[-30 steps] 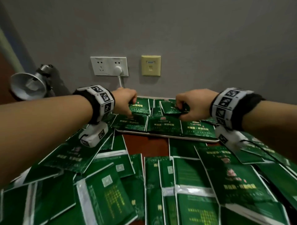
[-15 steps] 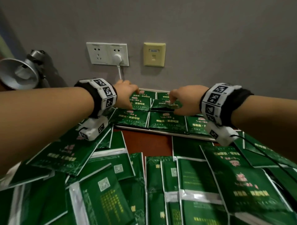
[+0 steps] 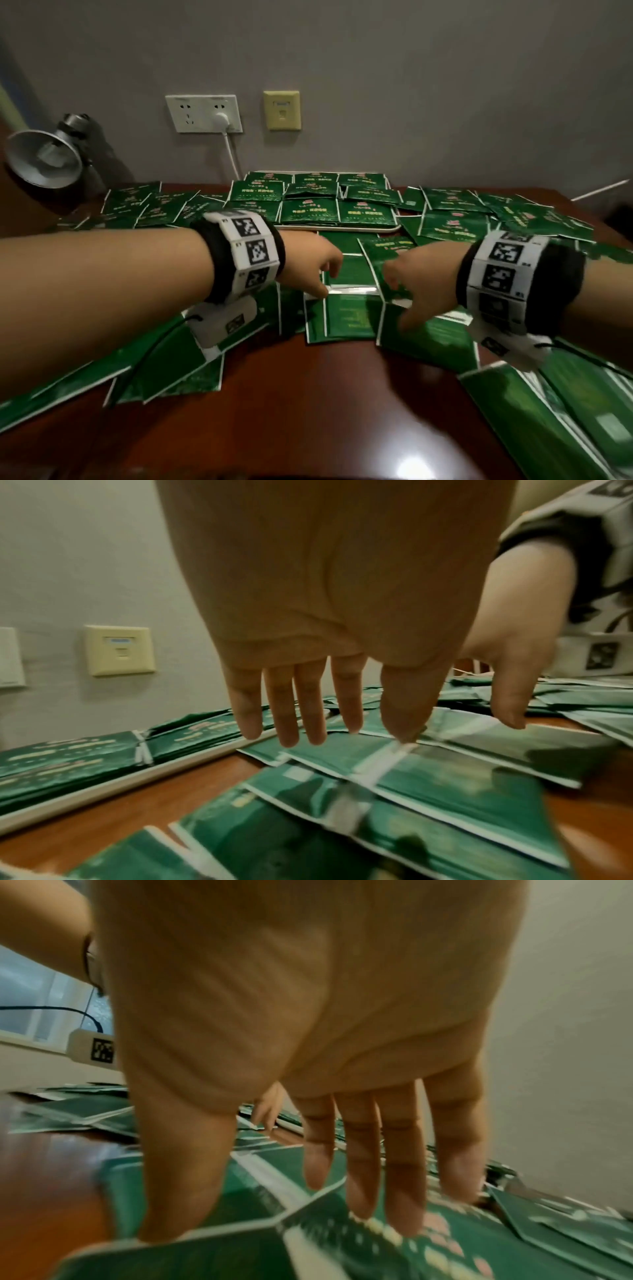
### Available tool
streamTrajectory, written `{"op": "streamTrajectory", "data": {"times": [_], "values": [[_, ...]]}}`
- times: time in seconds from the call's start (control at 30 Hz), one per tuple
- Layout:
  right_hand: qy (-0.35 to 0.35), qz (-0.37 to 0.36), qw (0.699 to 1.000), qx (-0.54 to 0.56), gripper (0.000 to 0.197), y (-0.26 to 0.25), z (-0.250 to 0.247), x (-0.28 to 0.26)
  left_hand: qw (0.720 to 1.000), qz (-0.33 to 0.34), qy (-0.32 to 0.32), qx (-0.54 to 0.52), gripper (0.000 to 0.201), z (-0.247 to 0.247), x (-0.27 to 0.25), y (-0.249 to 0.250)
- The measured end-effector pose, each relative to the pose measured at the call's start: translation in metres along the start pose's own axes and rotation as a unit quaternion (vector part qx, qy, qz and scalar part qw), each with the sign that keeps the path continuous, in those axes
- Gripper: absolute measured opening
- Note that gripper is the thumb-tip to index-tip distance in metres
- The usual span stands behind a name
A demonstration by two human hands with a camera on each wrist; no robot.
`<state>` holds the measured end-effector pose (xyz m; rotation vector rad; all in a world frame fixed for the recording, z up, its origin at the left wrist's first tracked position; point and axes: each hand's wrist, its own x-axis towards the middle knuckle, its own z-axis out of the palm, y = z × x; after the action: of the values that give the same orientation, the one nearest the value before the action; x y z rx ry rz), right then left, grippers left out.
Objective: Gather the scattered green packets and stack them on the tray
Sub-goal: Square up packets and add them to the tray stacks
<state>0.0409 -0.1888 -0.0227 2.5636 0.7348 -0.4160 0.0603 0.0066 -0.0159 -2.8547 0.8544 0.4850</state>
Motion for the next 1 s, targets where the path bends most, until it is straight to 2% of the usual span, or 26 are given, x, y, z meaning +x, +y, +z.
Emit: {"op": "streamTrajectory", "data": {"times": [0.1, 0.13, 0.27, 0.37, 0.43, 0.53, 0.6, 0.67, 0.73, 0.8, 0.9, 1.0], "values": [[-0.041, 0.019, 0.999, 0.006, 0.088, -0.016, 0.028, -0.032, 1.000, 0.006, 0.007, 0.002, 0.048, 0.011, -0.011, 0.030], [-0.040, 0.022, 0.999, 0.004, 0.086, -0.022, 0.034, -0.040, 1.000, 0.005, 0.011, -0.001, 0.051, 0.014, -0.014, 0.038], [0.041, 0.000, 0.999, -0.025, 0.051, -0.043, 0.040, -0.057, 0.999, -0.004, 0.038, -0.025, 0.064, 0.036, -0.017, 0.062], [0.067, -0.027, 0.996, -0.060, 0.059, -0.051, 0.042, -0.065, 0.999, 0.003, 0.037, -0.024, 0.072, 0.050, -0.020, 0.073], [0.064, -0.046, 0.997, -0.024, 0.068, -0.050, 0.044, -0.067, 0.999, 0.010, 0.031, -0.010, 0.076, 0.055, -0.024, 0.077], [0.091, -0.075, 0.992, 0.051, 0.064, -0.051, 0.045, -0.070, 0.998, 0.018, 0.047, 0.042, 0.077, 0.059, -0.034, 0.080], [0.095, -0.094, 0.989, 0.068, 0.059, -0.054, 0.046, -0.069, 0.994, 0.039, 0.069, 0.078, 0.069, 0.061, -0.041, 0.079], [0.091, -0.104, 0.988, 0.067, 0.053, -0.059, 0.046, -0.068, 0.992, 0.047, 0.076, 0.094, 0.051, 0.062, -0.045, 0.079], [0.085, -0.106, 0.988, 0.070, 0.045, -0.063, 0.046, -0.065, 0.988, 0.035, 0.080, 0.124, 0.032, 0.064, -0.048, 0.081], [0.091, -0.106, 0.986, 0.087, 0.040, -0.067, 0.047, -0.062, 0.986, 0.013, 0.080, 0.143, 0.022, 0.062, -0.051, 0.083], [0.124, -0.099, 0.981, 0.114, 0.038, -0.067, 0.048, -0.061, 0.991, -0.015, 0.101, 0.085, 0.017, 0.057, -0.054, 0.078], [0.175, -0.056, 0.974, 0.134, 0.033, -0.060, 0.044, -0.058, 0.986, -0.037, 0.160, -0.008, 0.009, 0.053, -0.056, 0.067]]}}
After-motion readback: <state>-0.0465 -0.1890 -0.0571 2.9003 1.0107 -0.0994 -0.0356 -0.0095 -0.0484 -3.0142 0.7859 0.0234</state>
